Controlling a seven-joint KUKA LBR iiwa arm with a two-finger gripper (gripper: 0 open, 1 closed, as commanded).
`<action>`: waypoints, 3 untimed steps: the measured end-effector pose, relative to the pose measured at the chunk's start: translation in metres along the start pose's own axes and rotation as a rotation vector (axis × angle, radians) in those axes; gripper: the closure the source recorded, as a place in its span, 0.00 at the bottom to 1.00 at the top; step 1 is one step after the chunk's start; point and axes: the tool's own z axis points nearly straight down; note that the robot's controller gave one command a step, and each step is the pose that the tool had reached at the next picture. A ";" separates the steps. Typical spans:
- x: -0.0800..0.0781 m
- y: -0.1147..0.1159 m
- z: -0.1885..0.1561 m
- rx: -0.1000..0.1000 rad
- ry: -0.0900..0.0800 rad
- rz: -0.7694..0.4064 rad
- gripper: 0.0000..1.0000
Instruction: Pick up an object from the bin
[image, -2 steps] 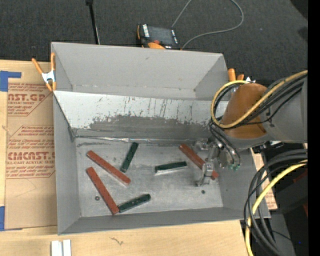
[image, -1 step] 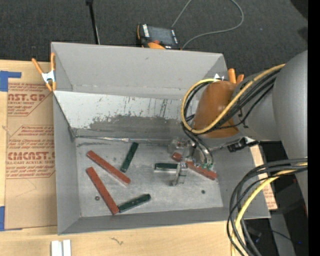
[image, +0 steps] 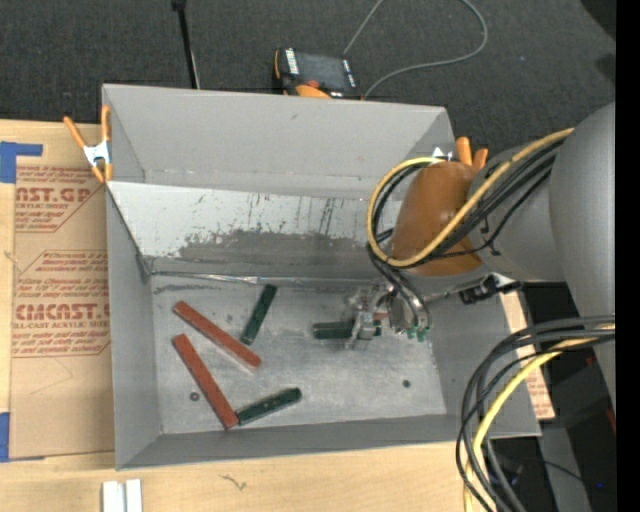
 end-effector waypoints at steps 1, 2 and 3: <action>-0.017 -0.037 -0.130 0.002 -0.010 -0.150 1.00; -0.015 -0.035 -0.126 0.001 -0.002 -0.151 0.00; 0.052 -0.044 0.003 -0.001 0.003 -0.136 0.00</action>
Offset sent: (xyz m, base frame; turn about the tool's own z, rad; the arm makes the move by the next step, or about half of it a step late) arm 0.0119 -0.0370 0.1256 -0.1506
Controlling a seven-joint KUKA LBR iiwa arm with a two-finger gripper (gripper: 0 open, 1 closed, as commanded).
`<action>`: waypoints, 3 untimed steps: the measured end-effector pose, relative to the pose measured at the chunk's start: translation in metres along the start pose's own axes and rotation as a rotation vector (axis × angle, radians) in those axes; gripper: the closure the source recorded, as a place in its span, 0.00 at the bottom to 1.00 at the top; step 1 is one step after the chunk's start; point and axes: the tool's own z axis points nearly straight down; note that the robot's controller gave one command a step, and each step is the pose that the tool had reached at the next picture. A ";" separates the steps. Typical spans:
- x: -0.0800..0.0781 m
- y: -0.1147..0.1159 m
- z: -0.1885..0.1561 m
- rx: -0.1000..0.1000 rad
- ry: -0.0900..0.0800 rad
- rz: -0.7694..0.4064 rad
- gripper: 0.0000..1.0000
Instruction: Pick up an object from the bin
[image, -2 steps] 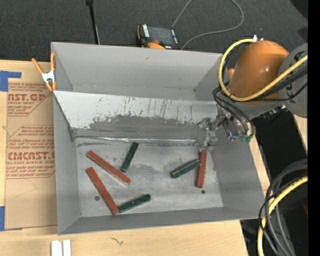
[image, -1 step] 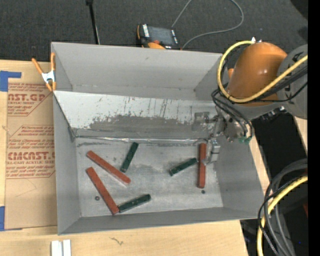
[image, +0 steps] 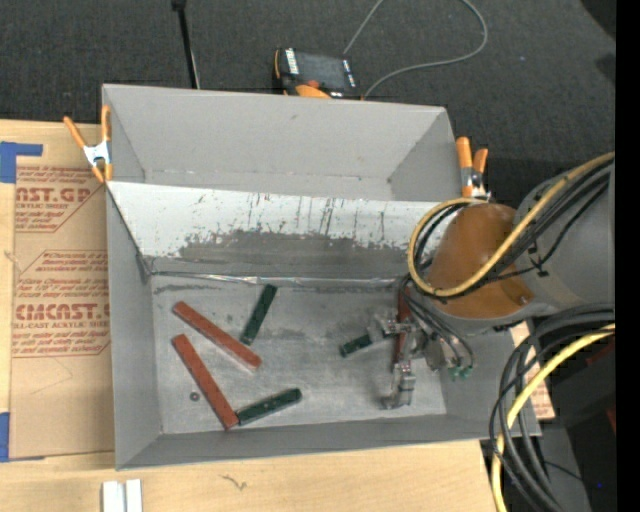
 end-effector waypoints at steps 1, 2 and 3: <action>-0.030 0.049 -0.003 -0.001 -0.005 -0.061 0.00; -0.029 0.047 -0.003 0.001 -0.003 -0.057 1.00; -0.076 0.167 -0.024 -0.003 -0.007 -0.020 1.00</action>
Offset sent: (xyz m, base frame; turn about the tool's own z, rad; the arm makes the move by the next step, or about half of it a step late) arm 0.0258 0.0473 0.0034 -0.0555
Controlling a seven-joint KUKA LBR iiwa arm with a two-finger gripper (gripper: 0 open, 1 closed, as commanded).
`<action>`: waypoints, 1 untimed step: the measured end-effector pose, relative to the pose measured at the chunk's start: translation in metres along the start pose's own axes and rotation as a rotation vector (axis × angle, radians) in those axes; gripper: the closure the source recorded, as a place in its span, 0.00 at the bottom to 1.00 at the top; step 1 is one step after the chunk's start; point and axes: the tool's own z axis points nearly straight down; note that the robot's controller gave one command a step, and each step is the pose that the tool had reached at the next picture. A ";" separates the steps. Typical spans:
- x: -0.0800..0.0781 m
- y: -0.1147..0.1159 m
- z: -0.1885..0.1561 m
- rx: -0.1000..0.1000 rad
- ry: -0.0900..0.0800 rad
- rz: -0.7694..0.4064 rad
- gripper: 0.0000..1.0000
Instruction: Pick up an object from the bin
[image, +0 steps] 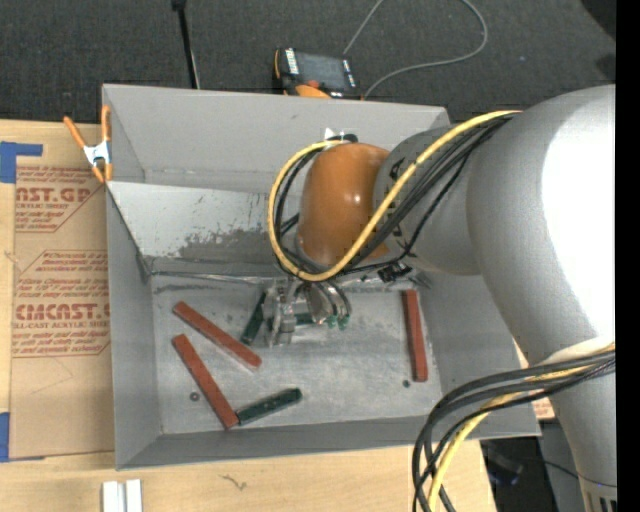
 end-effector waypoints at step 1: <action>0.047 -0.025 0.021 0.004 0.008 -0.024 1.00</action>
Offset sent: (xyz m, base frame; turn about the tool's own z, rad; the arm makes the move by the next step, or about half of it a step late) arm -0.0433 -0.0285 -0.0207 -0.0254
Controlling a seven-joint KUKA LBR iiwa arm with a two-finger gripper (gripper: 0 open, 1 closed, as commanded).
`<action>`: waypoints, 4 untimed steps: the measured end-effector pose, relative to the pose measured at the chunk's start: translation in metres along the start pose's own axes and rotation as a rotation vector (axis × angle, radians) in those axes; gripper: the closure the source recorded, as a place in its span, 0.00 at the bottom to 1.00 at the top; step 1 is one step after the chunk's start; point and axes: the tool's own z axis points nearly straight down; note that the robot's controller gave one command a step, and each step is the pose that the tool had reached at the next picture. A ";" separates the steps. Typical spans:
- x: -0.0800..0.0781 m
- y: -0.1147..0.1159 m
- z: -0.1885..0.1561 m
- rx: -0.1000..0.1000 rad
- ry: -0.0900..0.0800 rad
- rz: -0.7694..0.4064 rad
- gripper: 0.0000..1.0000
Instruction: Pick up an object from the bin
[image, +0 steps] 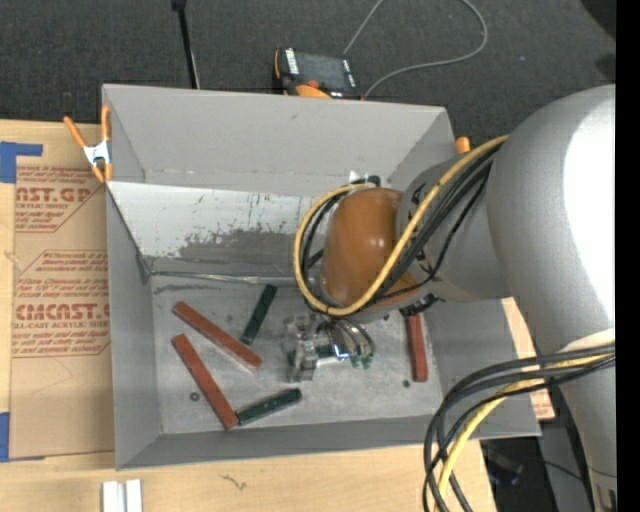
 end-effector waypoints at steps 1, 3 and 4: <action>-0.002 0.001 -0.001 0.000 -0.003 -0.002 0.00; 0.023 -0.060 -0.001 0.000 -0.002 0.021 1.00; -0.016 -0.045 -0.132 -0.001 -0.013 0.052 1.00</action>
Offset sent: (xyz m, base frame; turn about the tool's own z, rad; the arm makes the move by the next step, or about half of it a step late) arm 0.0000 0.0000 0.0000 0.0000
